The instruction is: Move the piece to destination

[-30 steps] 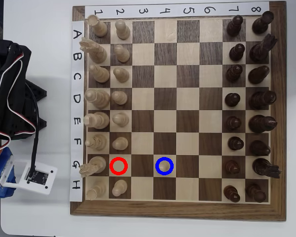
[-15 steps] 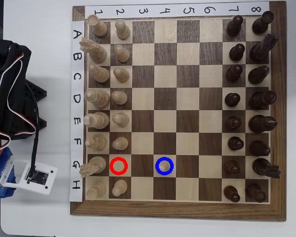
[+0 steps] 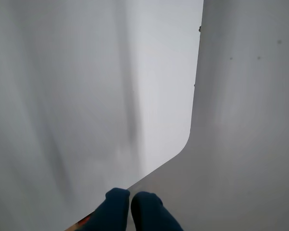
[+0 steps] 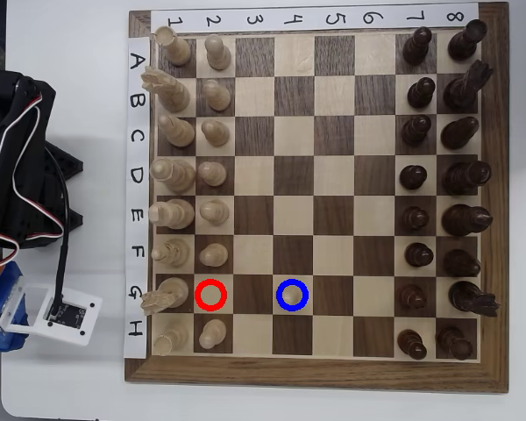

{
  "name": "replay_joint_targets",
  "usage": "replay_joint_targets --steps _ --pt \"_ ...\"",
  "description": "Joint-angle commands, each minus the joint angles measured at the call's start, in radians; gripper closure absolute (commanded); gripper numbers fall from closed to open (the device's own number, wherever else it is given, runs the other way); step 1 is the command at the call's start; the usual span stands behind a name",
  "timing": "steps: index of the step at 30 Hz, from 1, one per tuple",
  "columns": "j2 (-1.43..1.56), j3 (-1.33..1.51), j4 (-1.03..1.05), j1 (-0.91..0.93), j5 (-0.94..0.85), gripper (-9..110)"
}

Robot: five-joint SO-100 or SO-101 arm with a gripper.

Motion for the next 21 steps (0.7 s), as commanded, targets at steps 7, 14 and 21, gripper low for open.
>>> replay_joint_targets --steps 7,14,21 --pt "0.060 -0.011 0.011 0.000 0.005 101" --pt "0.060 -0.011 0.009 -0.005 0.002 101" --pt "0.060 -0.011 0.009 0.005 0.011 101"
